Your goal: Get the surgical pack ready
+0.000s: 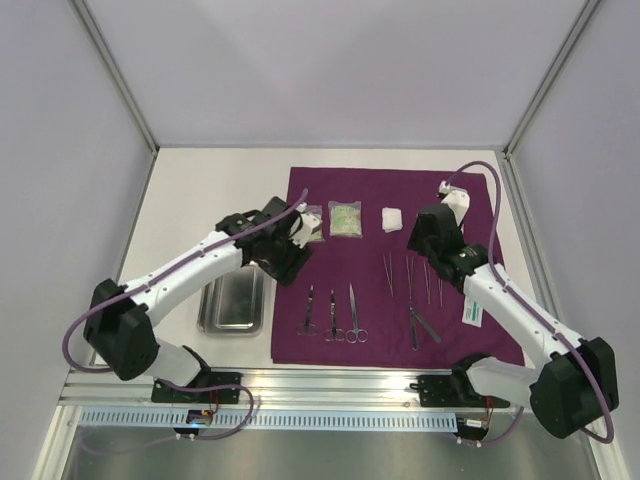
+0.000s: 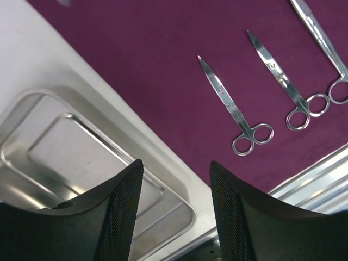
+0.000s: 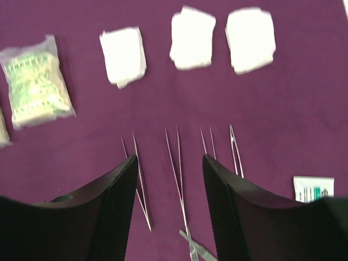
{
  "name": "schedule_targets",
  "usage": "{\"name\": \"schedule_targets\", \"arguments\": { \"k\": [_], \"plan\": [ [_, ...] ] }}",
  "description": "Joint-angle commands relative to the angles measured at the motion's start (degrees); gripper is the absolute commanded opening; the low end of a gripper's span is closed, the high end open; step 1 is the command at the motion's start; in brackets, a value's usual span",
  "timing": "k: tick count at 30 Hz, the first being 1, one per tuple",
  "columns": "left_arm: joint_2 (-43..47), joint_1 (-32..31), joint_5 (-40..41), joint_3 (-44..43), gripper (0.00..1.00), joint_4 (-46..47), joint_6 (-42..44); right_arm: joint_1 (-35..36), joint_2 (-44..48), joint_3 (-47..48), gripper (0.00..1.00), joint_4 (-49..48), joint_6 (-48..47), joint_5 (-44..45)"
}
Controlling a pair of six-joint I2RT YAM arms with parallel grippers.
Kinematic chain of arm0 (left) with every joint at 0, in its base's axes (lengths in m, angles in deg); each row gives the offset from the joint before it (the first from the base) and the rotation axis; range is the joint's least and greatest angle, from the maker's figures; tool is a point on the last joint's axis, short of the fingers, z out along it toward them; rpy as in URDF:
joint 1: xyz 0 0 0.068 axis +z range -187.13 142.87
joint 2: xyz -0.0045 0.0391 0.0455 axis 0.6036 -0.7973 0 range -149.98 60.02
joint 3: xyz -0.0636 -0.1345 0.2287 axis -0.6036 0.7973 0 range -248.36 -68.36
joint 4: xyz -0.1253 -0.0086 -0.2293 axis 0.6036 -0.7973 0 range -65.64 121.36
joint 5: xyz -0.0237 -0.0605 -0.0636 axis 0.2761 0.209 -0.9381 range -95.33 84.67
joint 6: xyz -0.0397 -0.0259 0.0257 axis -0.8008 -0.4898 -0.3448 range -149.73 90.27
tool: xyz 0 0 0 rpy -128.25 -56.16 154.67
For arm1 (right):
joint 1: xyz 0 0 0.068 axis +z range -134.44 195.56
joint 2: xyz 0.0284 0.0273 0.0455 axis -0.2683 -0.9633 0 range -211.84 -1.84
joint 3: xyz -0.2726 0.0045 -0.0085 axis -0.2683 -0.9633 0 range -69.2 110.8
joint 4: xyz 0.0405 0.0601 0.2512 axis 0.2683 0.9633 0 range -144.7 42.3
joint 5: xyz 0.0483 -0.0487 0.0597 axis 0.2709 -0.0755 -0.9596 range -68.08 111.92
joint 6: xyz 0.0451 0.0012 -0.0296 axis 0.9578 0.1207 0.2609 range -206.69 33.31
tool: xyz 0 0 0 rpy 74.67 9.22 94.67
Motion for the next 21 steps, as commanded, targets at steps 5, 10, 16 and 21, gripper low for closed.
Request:
{"name": "schedule_targets", "arguments": {
  "k": [5, 10, 16, 21],
  "plan": [
    [-11.22, -10.75, -1.42, 0.91, 0.60, -1.26, -10.91, 4.05, 7.96, -7.61, 0.52, 6.27, 7.60, 0.43],
    [-20.03, -11.55, -3.28, -3.04, 0.54, -1.26, -16.89, 4.31, 10.94, -11.47, 0.52, 7.50, 9.27, 0.35],
    [-19.43, -12.78, -5.21, -0.07, 0.56, 3.39, -21.63, 4.31, 12.97, -13.50, 0.52, 7.77, 9.19, 0.97],
    [-20.30, -13.40, -4.07, 0.64, 0.58, 4.81, -22.69, 4.31, 12.53, -14.21, 0.52, 6.89, 8.40, 1.05]
  ]
}}
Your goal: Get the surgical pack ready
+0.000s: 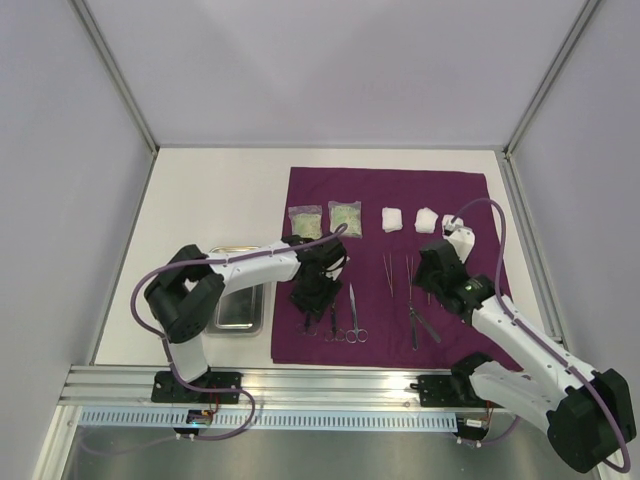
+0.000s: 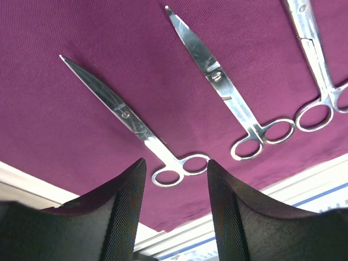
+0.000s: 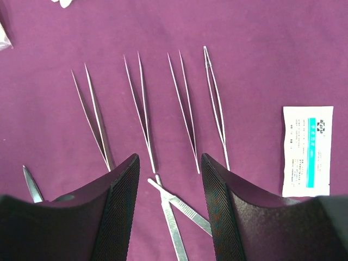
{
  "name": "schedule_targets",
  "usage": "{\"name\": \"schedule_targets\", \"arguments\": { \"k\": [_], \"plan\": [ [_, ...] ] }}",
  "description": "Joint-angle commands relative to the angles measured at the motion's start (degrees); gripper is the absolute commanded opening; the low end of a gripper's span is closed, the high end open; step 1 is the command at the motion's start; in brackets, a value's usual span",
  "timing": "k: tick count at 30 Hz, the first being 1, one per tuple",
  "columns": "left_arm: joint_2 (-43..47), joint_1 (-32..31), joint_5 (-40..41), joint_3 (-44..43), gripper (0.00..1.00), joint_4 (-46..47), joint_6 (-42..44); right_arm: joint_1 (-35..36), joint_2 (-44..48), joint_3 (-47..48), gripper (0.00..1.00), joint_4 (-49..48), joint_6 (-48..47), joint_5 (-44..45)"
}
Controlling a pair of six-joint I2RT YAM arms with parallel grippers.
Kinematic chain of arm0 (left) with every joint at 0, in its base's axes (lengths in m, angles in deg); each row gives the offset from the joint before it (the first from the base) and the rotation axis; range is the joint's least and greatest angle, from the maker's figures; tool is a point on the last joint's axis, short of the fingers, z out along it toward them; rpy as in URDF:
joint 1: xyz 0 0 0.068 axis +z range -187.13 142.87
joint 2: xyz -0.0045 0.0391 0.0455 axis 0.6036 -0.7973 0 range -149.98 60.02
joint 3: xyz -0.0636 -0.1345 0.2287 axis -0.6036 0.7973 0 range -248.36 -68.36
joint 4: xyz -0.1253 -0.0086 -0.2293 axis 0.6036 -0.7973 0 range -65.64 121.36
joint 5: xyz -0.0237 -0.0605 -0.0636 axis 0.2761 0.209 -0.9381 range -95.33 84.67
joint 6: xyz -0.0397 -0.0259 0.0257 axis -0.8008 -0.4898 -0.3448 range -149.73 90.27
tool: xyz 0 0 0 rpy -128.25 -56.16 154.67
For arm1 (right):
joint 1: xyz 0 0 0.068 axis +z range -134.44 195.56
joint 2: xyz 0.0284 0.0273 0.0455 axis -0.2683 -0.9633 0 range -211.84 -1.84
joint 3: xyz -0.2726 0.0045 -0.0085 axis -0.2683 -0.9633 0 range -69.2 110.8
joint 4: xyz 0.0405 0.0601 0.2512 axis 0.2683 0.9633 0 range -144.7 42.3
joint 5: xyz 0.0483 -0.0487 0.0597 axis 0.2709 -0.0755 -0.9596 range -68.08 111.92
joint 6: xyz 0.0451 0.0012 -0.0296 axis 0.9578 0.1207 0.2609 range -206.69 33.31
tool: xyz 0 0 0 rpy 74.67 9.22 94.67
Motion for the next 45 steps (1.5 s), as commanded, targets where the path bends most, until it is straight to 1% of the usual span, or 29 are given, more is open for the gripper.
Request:
{"name": "schedule_targets", "arguments": {
  "k": [1, 11, 15, 16, 18, 19, 21, 23, 24, 27, 32, 33, 37, 45],
  "plan": [
    [0.16, -0.46, 0.47, 0.12, 0.57, 1.48, -3.13, 0.20, 0.38, -0.26, 0.52, -1.07, -0.08, 0.79],
    [-2.75, -0.46, 3.47, -0.41, 0.52, 0.60, -4.01, 0.20, 0.65, -0.61, 0.52, -1.68, -1.23, 0.88],
    [-5.03, -0.46, 2.77, -0.41, 0.49, 0.52, -4.71, 0.20, 0.20, -0.96, 0.52, -1.86, -1.40, 1.05],
    [-5.73, -0.46, 2.77, -0.67, 0.45, 0.43, -4.71, 0.20, 0.12, -0.97, 0.52, -1.86, -1.32, 0.97],
    [-6.61, -0.46, 3.47, -0.94, 0.41, -0.10, -4.80, 0.20, 0.12, -1.23, 0.52, -1.68, -1.40, 1.05],
    [-6.88, -0.46, 3.73, -0.94, 0.36, -0.18, -4.80, 0.20, 0.12, -1.40, 0.52, -1.77, -1.40, 1.14],
    [-7.06, -0.28, 4.00, -0.85, 0.30, -0.27, -4.98, 0.20, 0.38, -1.49, 0.52, -1.68, -1.49, 1.32],
    [-7.14, -0.20, 4.00, -0.76, 0.26, -0.36, -5.33, 0.20, 0.38, -1.49, 0.52, -1.77, -1.67, 1.41],
    [-7.23, 0.15, 3.83, -0.68, 0.21, -0.36, -5.50, 0.20, 0.38, -1.49, 0.52, -1.77, -1.93, 1.49],
    [-7.23, 0.94, 3.47, -0.68, 0.10, -0.27, -5.77, 0.20, 0.20, -1.41, 0.52, -1.86, -1.93, 1.58],
    [-6.36, 1.65, 3.47, -0.68, 0.05, -0.62, -5.07, 0.20, -0.23, -1.23, 0.52, -2.03, -1.93, 1.41],
    [-5.66, 1.65, 3.39, -0.94, 0.01, -0.54, -5.07, 0.20, -0.32, -1.06, 0.52, -2.12, -2.02, 1.49],
    [-3.72, 1.65, 3.82, -2.17, 0.00, -1.50, -4.02, 0.20, -0.59, -0.61, 0.52, -2.21, -2.20, 1.58],
    [0.76, 1.82, 1.45, -2.70, 0.00, -0.89, -1.99, 0.29, -0.59, -0.70, 0.52, -2.65, -2.11, 1.41]
  ]
}}
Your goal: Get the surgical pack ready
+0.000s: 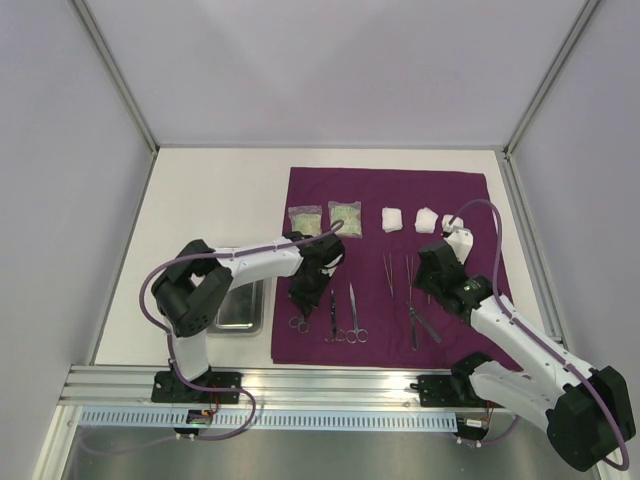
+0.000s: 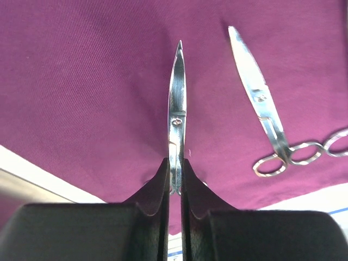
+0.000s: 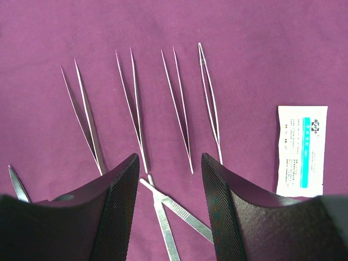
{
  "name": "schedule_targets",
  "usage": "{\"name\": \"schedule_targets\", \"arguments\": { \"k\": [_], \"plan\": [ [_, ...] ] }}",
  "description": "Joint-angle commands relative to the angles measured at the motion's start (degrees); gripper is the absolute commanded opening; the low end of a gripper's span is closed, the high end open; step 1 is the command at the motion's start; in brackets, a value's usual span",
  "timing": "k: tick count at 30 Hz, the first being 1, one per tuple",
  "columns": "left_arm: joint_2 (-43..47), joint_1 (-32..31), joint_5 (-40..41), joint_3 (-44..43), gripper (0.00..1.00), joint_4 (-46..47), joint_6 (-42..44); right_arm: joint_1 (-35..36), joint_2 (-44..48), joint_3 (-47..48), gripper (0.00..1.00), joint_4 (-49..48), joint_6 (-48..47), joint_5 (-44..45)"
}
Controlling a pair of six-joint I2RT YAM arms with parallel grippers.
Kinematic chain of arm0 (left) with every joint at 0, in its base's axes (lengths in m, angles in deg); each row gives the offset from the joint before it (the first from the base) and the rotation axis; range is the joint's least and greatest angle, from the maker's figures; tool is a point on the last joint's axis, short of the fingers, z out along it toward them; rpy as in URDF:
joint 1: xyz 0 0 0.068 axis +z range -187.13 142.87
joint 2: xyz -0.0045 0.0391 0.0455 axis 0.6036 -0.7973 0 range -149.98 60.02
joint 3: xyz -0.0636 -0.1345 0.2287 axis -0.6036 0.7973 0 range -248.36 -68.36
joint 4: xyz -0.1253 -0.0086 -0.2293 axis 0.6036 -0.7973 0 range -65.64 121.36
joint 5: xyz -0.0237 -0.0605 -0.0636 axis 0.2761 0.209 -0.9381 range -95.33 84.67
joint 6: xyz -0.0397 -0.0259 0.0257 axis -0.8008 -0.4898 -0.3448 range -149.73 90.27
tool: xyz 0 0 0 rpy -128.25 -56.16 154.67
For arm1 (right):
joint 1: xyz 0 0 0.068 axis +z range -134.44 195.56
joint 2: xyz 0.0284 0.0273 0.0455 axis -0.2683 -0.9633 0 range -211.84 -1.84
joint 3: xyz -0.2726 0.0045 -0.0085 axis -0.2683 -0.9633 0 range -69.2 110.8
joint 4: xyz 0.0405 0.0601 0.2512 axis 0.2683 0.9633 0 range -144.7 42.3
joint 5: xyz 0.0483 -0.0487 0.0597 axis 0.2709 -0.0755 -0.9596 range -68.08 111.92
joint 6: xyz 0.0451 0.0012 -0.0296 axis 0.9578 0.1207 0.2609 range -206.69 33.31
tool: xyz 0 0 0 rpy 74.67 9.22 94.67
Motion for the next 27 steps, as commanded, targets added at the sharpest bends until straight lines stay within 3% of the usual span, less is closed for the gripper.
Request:
{"name": "schedule_targets", "arguments": {
  "k": [1, 12, 15, 21, 27],
  "plan": [
    [4.68, 0.19, -1.41, -1.06, 0.00, 0.86, 1.16, 0.18, 0.00, 0.41, 0.52, -2.36, -0.84, 0.73],
    [7.92, 1.24, -0.53, -2.63, 0.00, -1.24, 3.44, 0.18, 0.44, 0.94, 0.52, -2.10, -0.84, 0.64],
    [12.58, 5.62, 0.17, -4.57, 0.00, -3.96, 6.07, 0.18, 0.62, 1.47, 0.51, -2.18, -0.58, 0.47],
    [21.02, 22.67, 0.17, -4.32, 0.00, -12.14, 10.82, 0.18, -1.22, 2.87, 0.50, -5.79, 0.21, -1.29],
    [23.49, 36.03, -3.86, 8.06, 0.00, -13.04, 12.93, 0.18, -5.09, 4.19, 0.50, -7.90, 0.74, -2.35]
  ]
}}
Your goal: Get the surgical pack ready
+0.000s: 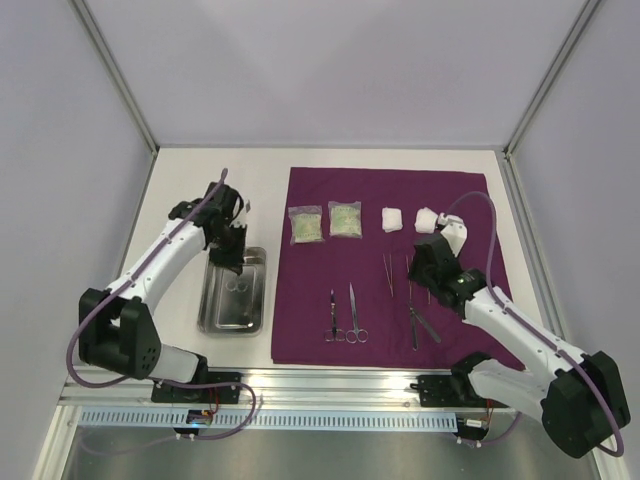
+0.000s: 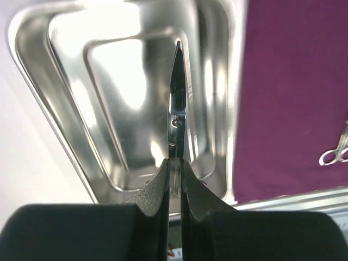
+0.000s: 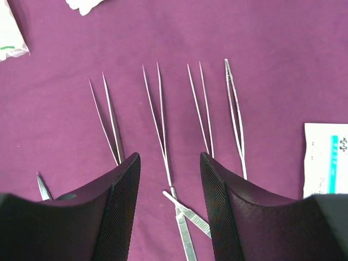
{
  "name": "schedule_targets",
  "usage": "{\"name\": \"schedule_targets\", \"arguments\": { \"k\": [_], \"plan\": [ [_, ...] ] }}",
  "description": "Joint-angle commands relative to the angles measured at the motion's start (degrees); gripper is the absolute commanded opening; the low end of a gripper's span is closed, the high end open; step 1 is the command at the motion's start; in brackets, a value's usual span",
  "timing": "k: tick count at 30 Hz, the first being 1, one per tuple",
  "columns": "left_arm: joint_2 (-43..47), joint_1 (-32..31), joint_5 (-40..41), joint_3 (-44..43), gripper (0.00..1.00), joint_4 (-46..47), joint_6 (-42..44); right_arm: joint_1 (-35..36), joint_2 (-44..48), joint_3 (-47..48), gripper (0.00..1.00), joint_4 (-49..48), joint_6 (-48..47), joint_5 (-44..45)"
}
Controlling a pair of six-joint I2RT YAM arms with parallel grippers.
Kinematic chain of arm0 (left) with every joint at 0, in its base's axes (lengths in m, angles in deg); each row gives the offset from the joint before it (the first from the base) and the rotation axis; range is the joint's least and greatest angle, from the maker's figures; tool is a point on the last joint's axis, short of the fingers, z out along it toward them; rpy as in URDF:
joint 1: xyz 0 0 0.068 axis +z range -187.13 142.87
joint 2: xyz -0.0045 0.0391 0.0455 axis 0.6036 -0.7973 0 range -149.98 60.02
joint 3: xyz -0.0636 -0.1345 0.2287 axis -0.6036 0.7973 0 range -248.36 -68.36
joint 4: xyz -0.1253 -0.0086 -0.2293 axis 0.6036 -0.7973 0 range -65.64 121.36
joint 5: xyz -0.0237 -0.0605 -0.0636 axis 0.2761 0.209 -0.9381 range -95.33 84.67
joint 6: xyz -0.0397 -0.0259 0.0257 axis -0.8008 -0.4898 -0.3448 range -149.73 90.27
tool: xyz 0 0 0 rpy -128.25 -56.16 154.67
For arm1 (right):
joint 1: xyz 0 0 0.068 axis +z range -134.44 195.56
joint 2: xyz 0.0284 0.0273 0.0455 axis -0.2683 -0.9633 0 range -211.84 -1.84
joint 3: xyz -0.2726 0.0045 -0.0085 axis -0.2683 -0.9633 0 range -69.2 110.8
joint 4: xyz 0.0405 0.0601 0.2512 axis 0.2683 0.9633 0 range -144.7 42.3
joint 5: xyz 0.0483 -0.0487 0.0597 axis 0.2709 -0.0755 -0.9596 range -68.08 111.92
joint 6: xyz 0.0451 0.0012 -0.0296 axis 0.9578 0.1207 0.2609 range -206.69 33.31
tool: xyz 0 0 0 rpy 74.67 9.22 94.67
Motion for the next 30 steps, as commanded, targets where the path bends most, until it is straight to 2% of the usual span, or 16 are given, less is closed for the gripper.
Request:
{"name": "schedule_targets", "arguments": {
  "k": [1, 5, 12, 16, 18, 30],
  "plan": [
    [-2.23, 4.76, -5.55, 6.57, 0.00, -3.57, 2.95, 0.18, -1.66, 2.57, 0.50, -3.27, 0.63, -0.90],
    [-7.24, 7.93, -4.61, 7.01, 0.00, -0.67, 6.37, 0.18, -1.84, 2.58, 0.50, -2.65, 0.90, -0.82],
    [-14.89, 8.11, 0.50, 6.67, 0.00, -1.88, 6.47, 0.18, -0.43, 1.61, 0.50, -2.21, 0.98, 0.68],
    [-19.28, 10.83, -2.30, 4.56, 0.00, -3.99, 5.67, 0.18, -0.61, 1.61, 0.50, -2.30, 1.42, 0.85],
    [-20.00, 11.89, -0.38, 5.08, 0.00, -2.86, 5.50, 0.18, -0.79, 1.52, 0.50, -2.47, 2.04, 0.68],
    [-20.43, 12.25, -0.29, 5.79, 0.00, -1.80, 5.06, 2.99, -0.52, 3.10, 0.50, -1.51, 3.53, 1.47]
  ]
}}
